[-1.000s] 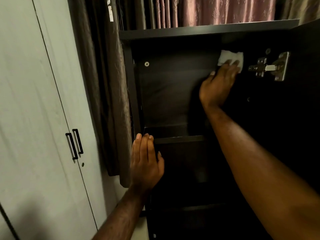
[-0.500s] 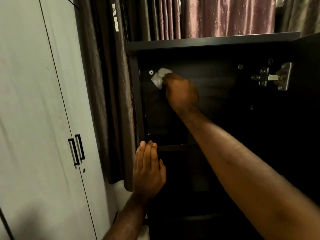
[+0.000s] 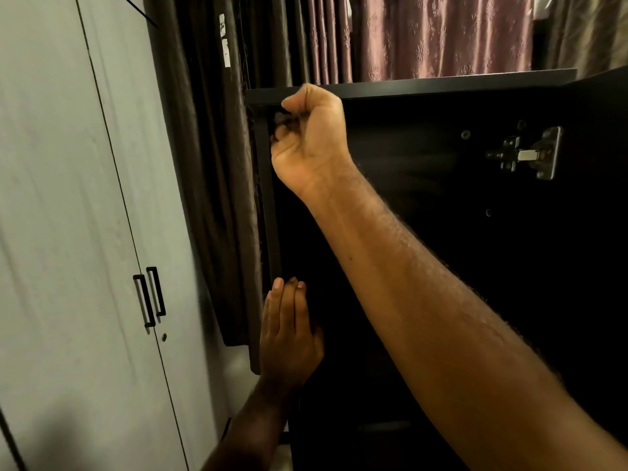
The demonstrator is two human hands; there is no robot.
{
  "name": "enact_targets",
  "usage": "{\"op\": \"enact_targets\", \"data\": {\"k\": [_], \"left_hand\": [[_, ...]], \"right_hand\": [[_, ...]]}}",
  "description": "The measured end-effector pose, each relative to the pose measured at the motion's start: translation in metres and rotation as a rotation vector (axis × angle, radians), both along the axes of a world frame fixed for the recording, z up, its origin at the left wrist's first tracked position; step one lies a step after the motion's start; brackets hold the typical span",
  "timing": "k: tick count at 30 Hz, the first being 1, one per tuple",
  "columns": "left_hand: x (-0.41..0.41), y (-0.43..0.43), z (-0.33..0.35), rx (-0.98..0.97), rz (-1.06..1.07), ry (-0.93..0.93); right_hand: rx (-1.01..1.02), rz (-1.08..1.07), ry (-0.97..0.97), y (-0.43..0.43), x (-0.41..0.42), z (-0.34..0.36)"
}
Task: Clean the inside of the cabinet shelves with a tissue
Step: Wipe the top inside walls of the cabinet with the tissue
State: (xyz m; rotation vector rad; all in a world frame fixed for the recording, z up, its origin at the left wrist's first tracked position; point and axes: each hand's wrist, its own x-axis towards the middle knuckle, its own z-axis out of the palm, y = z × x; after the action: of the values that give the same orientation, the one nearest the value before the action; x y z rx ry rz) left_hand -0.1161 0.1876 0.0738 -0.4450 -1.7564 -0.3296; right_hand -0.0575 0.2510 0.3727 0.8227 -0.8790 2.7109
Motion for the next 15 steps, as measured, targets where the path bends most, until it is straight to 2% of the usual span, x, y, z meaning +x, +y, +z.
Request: {"op": "enact_targets", "data": {"k": [2,7,9,13,15], "left_hand": [[0.001,-0.001,0.000,-0.001,-0.010,-0.002],[0.001,0.000,0.001,0.014,-0.042,-0.018],[0.001,-0.001,0.000,0.009,-0.037,-0.020],[0.001,-0.002,0.002,-0.006,-0.033,0.000],[0.001,-0.002,0.002,-0.004,-0.028,0.005]], "right_hand": [[0.029,0.004,0.025,0.002,0.003,0.000],[-0.072,0.245,0.030,0.029,0.013,-0.006],[-0.126,0.274,0.038,0.034,0.021,-0.004],[-0.170,0.065,-0.016,0.021,0.028,0.003],[-0.137,0.027,-0.019,0.020,0.033,0.002]]}}
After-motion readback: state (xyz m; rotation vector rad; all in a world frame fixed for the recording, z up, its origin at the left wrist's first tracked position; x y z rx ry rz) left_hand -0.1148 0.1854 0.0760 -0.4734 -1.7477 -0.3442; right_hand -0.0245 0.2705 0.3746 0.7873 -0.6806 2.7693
